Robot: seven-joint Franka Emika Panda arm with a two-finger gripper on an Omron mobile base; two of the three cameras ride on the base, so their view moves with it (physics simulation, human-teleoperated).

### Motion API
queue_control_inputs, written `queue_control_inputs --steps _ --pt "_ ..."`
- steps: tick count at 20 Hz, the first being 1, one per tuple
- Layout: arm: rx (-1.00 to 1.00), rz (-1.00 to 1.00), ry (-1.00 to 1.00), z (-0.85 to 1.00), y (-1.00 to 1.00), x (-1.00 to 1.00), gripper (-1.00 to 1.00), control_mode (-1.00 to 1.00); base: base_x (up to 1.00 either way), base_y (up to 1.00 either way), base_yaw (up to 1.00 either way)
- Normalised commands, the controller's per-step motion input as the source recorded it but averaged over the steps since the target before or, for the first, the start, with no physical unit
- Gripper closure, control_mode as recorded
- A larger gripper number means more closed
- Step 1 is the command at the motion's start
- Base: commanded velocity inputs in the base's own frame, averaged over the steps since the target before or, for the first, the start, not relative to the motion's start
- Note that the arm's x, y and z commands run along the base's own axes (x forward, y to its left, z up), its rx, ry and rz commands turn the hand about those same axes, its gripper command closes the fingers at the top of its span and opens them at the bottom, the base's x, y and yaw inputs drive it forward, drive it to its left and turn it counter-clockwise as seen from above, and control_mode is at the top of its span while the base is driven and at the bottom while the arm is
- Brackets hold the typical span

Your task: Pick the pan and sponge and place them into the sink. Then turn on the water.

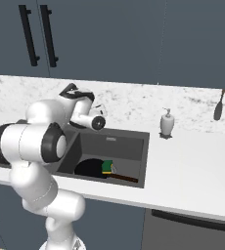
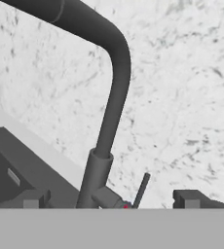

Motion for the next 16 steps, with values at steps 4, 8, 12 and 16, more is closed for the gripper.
queue_control_inputs --steps 4,8,12,16 --pt "0.00 0.00 0.00 -0.08 0.00 0.27 -1.00 -1.00 0.00 0.00 0.00" --pt "0.00 0.00 0.00 -0.16 0.00 0.24 -1.00 -1.00 0.00 0.00 0.00" --pt "0.00 0.00 0.00 -0.15 0.00 0.22 -1.00 -1.00 0.00 0.00 0.00" --pt "0.00 0.00 0.00 -0.11 0.00 0.25 -1.00 -1.00 0.00 0.00 0.00"
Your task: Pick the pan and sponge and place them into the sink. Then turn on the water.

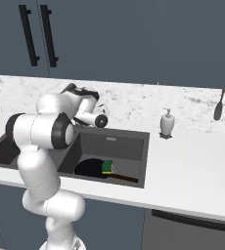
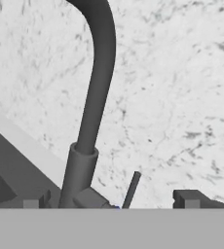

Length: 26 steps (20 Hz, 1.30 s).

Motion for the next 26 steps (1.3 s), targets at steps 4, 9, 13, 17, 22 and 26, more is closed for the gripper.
queue_control_inputs --steps 4,9,13,17,22,26 --pt "0.00 0.00 0.00 -0.11 0.00 0.27 -1.00 -1.00 0.00 0.00 0.00" --pt "0.00 0.00 0.00 -0.12 0.00 0.27 -1.00 -1.00 0.00 0.00 0.00" --pt "0.00 0.00 0.00 -0.13 0.04 0.22 -1.00 -1.00 0.00 0.00 0.00" --pt "0.00 0.00 0.00 -0.16 0.08 0.23 -1.00 -1.00 0.00 0.00 0.00" --pt "0.00 -0.01 0.00 -0.17 0.08 0.27 -1.00 -1.00 0.00 0.00 0.00" --pt "0.00 -0.01 0.00 -0.14 0.03 0.29 -1.00 -1.00 0.00 0.00 0.00"
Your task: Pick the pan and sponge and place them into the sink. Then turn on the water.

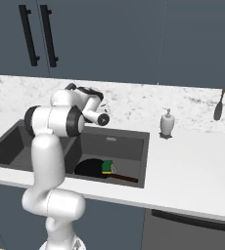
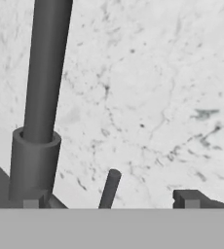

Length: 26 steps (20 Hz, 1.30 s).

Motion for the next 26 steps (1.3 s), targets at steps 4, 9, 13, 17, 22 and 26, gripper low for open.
queue_control_inputs --steps 4,9,13,17,22,26 --pt "0.00 -0.02 0.00 -0.12 0.00 0.29 -1.00 -1.00 0.00 0.00 0.00" --pt "0.00 -0.01 0.00 -0.13 0.00 0.28 -1.00 -1.00 0.00 0.00 0.00" --pt "0.00 -0.01 0.00 -0.08 0.00 0.30 -1.00 -1.00 0.00 0.00 0.00" --pt "0.00 -0.01 0.00 -0.04 0.00 0.30 -1.00 -1.00 0.00 0.00 0.00" --pt "0.00 -0.01 0.00 -0.07 0.00 0.29 -1.00 -1.00 0.00 0.00 0.00" --pt "0.00 -0.01 0.00 -0.09 0.00 0.26 -1.00 -1.00 0.00 0.00 0.00"
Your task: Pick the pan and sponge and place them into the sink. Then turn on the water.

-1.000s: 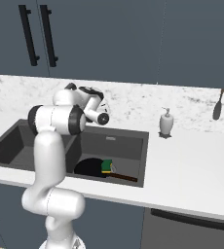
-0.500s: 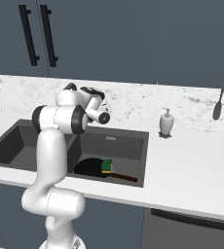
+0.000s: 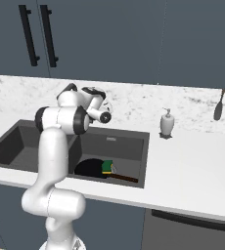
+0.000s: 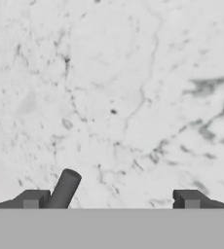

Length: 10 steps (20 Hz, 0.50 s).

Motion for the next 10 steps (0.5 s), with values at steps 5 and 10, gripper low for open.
queue_control_inputs --steps 5,10 --pt "0.00 -0.03 0.00 -0.09 0.00 0.14 -1.00 -1.00 0.00 0.00 0.00" --pt "0.00 -0.04 0.01 -0.06 -0.10 0.02 -1.00 -1.00 0.00 0.00 0.00"
